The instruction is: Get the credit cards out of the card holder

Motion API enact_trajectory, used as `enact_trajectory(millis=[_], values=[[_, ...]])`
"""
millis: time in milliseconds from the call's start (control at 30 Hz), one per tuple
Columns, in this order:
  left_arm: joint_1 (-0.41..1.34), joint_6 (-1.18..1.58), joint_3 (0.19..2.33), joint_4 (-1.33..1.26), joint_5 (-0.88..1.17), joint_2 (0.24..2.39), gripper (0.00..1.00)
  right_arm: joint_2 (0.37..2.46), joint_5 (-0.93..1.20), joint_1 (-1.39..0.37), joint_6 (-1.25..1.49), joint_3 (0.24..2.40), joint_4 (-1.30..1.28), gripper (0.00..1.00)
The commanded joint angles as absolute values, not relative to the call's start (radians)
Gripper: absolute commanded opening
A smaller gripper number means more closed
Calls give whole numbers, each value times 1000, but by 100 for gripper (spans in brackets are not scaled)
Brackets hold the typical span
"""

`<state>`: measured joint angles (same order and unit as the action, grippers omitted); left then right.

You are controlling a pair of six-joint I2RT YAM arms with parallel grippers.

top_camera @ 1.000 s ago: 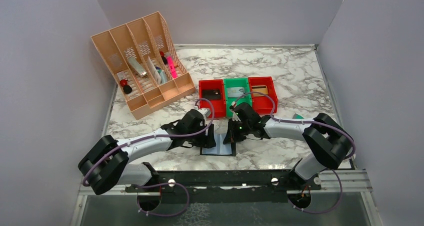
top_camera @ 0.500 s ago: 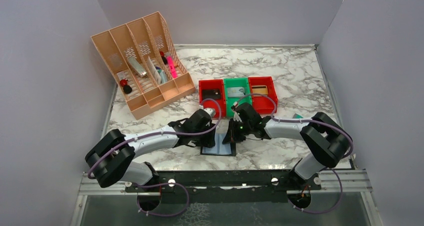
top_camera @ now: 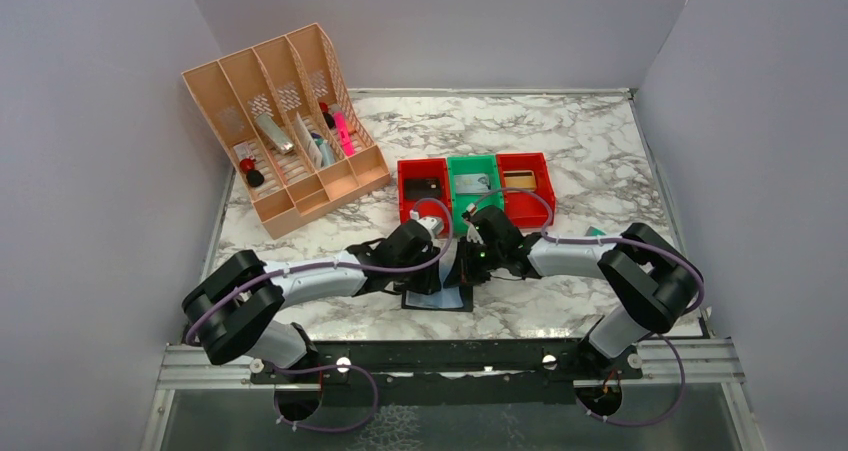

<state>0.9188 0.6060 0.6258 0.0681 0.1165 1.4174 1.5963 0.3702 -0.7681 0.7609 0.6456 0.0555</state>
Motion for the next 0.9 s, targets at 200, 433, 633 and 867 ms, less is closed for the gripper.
enact_trajectory(millis=[200,433,633,867], values=[[927,603,661,238,-2,1335,58,1558,266,-779,721,662,-46,7],[927,598,688,341,-118,1207,68,1404,104,-779,670,717,-209,38],[926,608,675,370,-173,1137,70,1297,-126,-779,653,783,-410,49],[925,617,659,371,-223,1079,70,1202,196,-779,641,684,-131,42]])
